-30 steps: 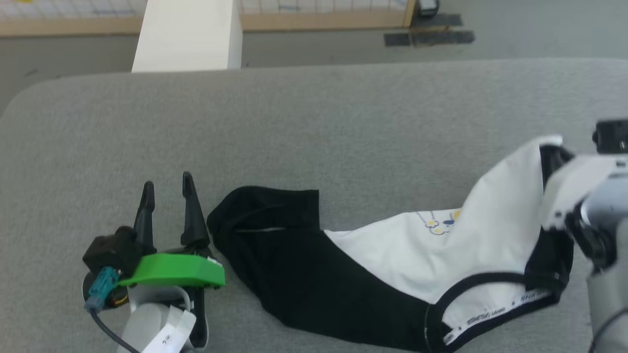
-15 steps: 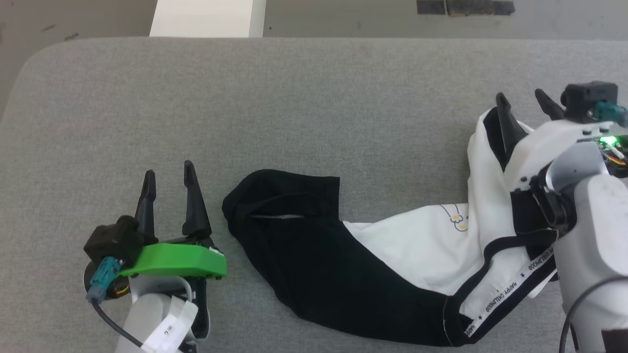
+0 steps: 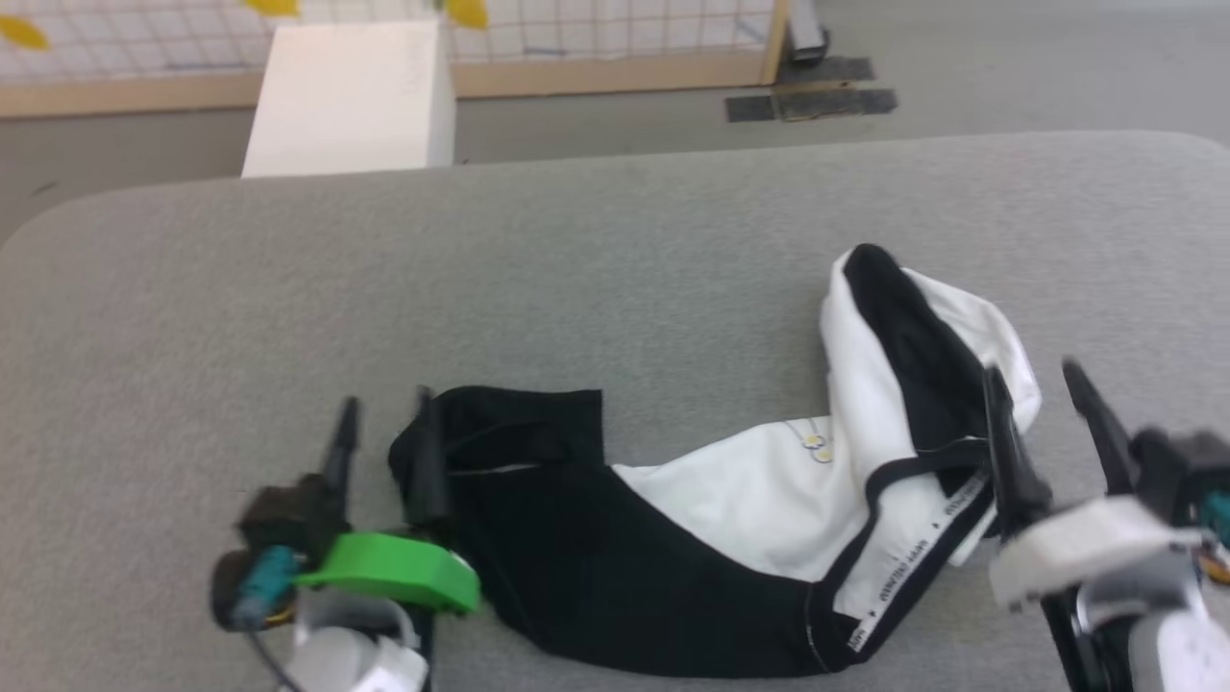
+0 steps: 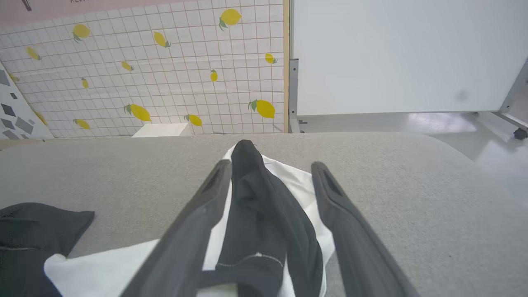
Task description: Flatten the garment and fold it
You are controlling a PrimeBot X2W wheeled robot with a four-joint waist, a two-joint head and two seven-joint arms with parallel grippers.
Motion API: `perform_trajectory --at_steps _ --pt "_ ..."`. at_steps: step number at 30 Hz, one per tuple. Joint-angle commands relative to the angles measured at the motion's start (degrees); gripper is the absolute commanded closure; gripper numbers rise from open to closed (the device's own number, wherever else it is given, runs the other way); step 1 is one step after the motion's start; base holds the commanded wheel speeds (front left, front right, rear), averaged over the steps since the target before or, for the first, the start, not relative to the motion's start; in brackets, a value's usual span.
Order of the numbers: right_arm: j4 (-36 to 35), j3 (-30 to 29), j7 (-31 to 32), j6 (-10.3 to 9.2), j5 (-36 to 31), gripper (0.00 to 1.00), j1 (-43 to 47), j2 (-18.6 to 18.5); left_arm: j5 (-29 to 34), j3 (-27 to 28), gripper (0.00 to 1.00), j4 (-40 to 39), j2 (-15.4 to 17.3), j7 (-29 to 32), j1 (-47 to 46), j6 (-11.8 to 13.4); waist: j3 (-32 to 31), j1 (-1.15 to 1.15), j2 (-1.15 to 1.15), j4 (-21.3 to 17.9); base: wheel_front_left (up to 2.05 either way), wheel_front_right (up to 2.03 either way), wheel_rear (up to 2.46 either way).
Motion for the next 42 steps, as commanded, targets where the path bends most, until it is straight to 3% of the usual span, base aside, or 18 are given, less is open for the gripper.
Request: perform_trajectory --at_steps 1,6,12,18,19,20,22,25,30,36,37,38,42 --pt "-0.4 -0.1 -0.3 -0.09 -0.5 0.00 1.8 0.4 1.1 -1.3 0.00 1.1 -0.1 -0.3 0.4 -0.9 -2.4 0.00 0.47 -2.7 0.00 0.00 0.00" --pt "-1.6 0.0 0.1 -0.09 0.3 0.00 5.0 0.9 5.0 -8.3 0.00 9.2 -0.1 4.7 -2.0 -3.0 -2.9 0.00 0.47 -4.8 0.00 0.00 0.00" --pt "-2.5 0.4 0.4 -0.09 2.0 0.00 4.9 1.0 9.2 -12.3 0.00 16.5 0.0 18.8 -7.4 -0.5 -2.7 0.00 0.47 -6.7 0.00 0.00 0.00" --pt "-2.6 0.9 0.5 -0.09 2.8 0.00 4.8 1.0 9.6 -13.4 0.00 20.5 1.0 35.3 -10.0 0.1 -2.4 0.00 0.47 -8.2 0.00 0.00 0.00" --pt "-2.6 1.0 0.5 -0.09 2.9 0.00 4.8 1.0 9.3 -13.3 0.05 21.0 1.3 38.2 -10.0 0.1 -2.4 0.00 0.47 -8.3 0.00 0.00 0.00" --pt "-2.6 1.1 0.6 -0.09 3.0 0.00 4.9 1.0 9.0 -13.2 0.53 21.3 1.6 41.4 -9.9 0.2 -2.4 0.00 0.47 -8.5 0.00 0.00 0.00" --pt "-2.6 1.3 0.6 -0.09 3.2 0.00 5.0 1.0 8.2 -12.6 1.00 20.6 2.5 45.1 -9.5 0.2 -2.2 0.00 0.47 -8.7 0.00 0.00 0.00" --pt "-2.7 1.3 0.7 -0.09 3.6 0.00 5.0 1.0 6.5 -9.8 1.00 17.7 4.3 45.9 -8.6 1.3 -1.9 0.00 0.47 -8.8 0.00 0.00 0.00" --pt "-2.3 1.7 1.4 -0.09 3.7 0.00 5.0 1.0 3.1 -1.8 1.00 11.2 8.6 42.4 -6.6 5.0 -1.3 0.00 0.47 -8.2 0.00 0.00 0.00" --pt "-1.3 4.3 4.4 -0.09 3.0 0.00 5.1 1.0 0.8 4.8 1.00 7.6 11.8 38.2 -6.2 7.6 -0.5 0.00 0.47 -6.9 0.00 0.00 0.00" --pt "-1.2 5.0 5.4 -0.09 2.7 0.00 5.2 1.0 0.2 5.6 0.27 7.3 11.7 37.0 -6.3 7.7 -0.3 0.00 0.47 -6.6 0.00 0.00 0.00" --pt "-1.0 5.6 6.2 -0.09 2.5 0.00 5.3 1.0 0.1 5.9 0.00 7.2 11.8 36.0 -6.3 7.7 -0.2 0.00 0.47 -6.5 0.00 0.00 0.00" --pt "-0.3 7.4 9.4 -0.09 0.6 0.00 5.2 0.8 -2.0 7.3 0.00 6.4 10.0 28.8 -6.1 6.8 0.5 0.00 0.47 -5.7 0.00 0.00 0.00"
